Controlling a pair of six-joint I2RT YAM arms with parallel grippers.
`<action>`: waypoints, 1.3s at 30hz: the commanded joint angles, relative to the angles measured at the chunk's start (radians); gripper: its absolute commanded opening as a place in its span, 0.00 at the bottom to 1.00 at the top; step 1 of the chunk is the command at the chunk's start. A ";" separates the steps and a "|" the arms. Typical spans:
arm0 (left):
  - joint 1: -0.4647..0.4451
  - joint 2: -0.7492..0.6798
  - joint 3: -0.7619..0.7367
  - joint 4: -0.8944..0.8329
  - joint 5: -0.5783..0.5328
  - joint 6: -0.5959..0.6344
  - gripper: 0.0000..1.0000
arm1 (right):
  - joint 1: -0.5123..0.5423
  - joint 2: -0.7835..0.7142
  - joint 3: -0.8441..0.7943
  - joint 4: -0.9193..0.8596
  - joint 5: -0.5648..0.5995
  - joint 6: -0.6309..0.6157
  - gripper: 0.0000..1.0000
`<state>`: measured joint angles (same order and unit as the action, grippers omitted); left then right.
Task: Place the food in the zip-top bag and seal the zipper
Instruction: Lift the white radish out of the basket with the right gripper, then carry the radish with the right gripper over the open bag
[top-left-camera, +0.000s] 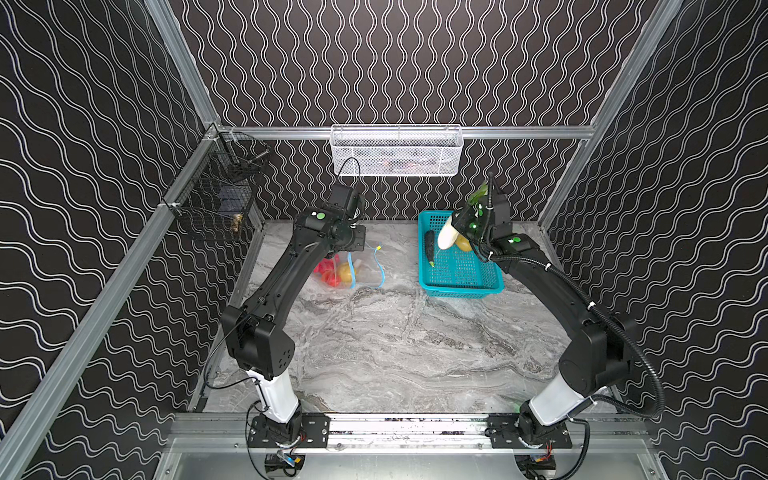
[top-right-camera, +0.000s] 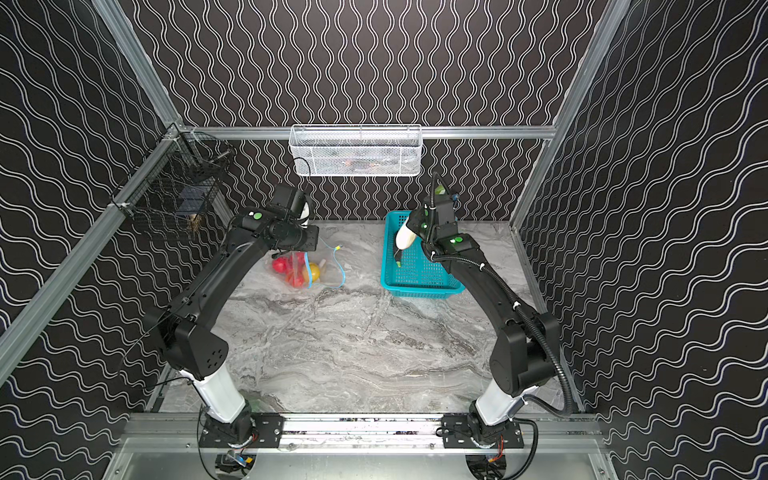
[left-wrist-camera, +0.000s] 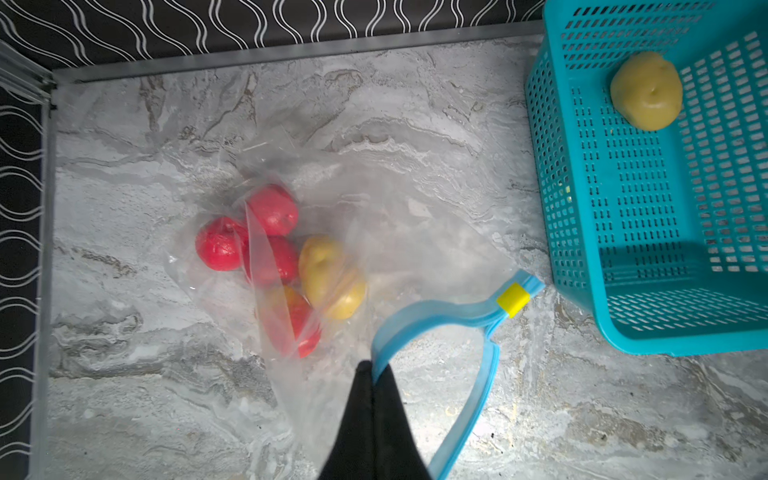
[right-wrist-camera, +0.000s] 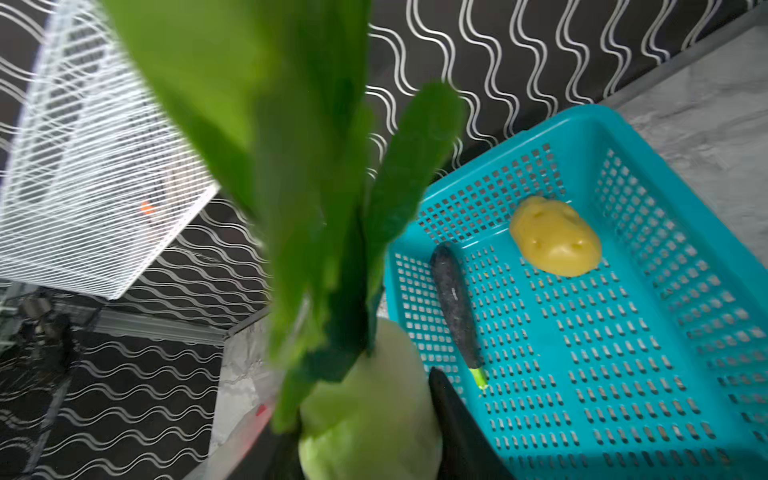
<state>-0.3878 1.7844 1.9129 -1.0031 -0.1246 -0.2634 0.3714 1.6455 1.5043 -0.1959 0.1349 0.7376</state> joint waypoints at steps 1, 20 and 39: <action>0.004 0.026 0.019 -0.018 0.031 -0.024 0.00 | 0.030 -0.033 -0.019 0.099 0.055 -0.016 0.41; 0.002 0.023 0.061 -0.014 0.026 0.023 0.00 | 0.211 0.066 0.121 0.174 0.089 -0.032 0.36; 0.003 0.015 0.106 -0.028 0.022 0.033 0.00 | 0.388 0.157 0.163 0.315 0.196 -0.114 0.34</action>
<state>-0.3874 1.8118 2.0106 -1.0351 -0.0902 -0.2512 0.7399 1.7798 1.6363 0.0555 0.3058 0.6525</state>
